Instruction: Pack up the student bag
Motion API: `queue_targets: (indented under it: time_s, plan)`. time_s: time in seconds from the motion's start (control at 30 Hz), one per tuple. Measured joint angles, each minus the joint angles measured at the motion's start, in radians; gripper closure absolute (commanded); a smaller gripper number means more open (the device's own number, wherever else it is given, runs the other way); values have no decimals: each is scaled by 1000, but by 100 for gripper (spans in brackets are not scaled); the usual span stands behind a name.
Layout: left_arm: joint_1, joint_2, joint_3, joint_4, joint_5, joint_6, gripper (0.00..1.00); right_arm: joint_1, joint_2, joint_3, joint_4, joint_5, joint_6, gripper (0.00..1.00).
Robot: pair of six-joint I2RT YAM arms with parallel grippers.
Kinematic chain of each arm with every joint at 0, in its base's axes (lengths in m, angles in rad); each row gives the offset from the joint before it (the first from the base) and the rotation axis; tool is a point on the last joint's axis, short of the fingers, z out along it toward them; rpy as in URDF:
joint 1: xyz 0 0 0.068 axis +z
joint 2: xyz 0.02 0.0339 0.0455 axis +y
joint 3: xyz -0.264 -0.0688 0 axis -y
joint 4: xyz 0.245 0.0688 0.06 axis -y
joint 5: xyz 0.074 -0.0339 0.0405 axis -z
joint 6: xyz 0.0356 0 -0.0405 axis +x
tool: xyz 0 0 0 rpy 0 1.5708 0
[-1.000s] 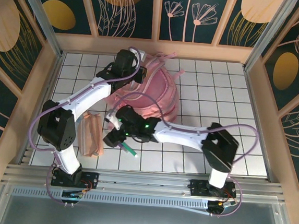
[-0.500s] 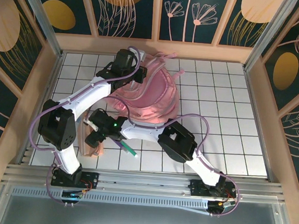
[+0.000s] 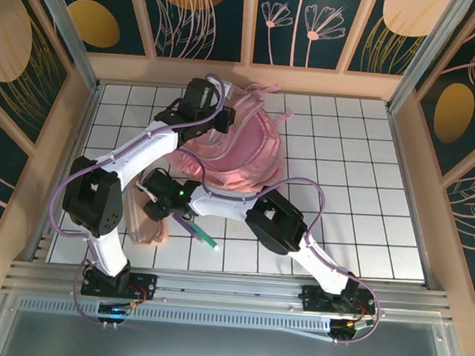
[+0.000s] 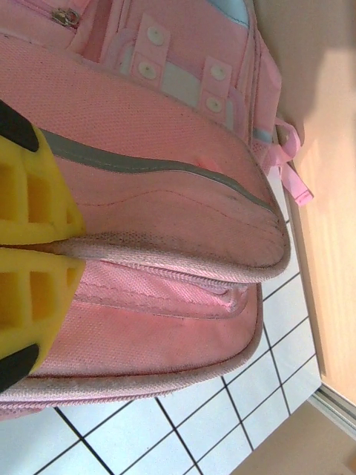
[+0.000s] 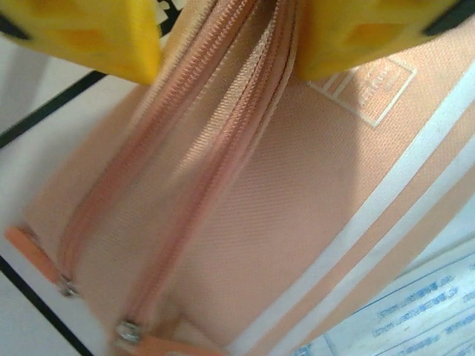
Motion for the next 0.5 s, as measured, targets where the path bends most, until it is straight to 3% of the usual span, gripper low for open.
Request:
queue_targets:
  time_s: [0.07,0.17,0.37,0.5]
  plan:
    - [0,0,3,-3,-1,2,100,-4,0,0,2,-2,5,82]
    - [0,0,3,-4,-9,12,100,-10,-11,-7,11,-21,23,92]
    - [0,0,5,-11,-23,23,100,-16,-70,-42,7,-74,63,100]
    - [0,0,10,-23,-29,39,100,-16,-173,-91,17,-127,108,100]
